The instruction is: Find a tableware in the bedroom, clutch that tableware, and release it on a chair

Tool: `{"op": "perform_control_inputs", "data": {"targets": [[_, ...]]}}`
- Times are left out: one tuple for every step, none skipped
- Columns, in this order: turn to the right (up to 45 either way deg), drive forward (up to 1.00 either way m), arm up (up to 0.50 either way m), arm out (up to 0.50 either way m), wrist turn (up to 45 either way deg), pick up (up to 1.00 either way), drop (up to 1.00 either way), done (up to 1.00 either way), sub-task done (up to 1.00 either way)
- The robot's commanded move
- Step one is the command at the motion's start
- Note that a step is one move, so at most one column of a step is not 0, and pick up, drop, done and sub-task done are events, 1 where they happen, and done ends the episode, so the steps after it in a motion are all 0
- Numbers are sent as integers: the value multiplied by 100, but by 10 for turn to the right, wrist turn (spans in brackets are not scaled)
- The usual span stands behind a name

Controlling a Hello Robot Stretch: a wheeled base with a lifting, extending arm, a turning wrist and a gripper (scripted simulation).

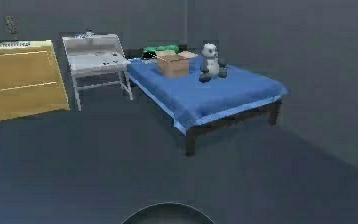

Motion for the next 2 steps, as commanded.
{"op": "perform_control_inputs", "data": {"targets": [[-390, 0, 0, 0, 0, 0, 0, 0, 0], [0, 25, 0, 0, 0, 0, 0, 0, 0]]}}
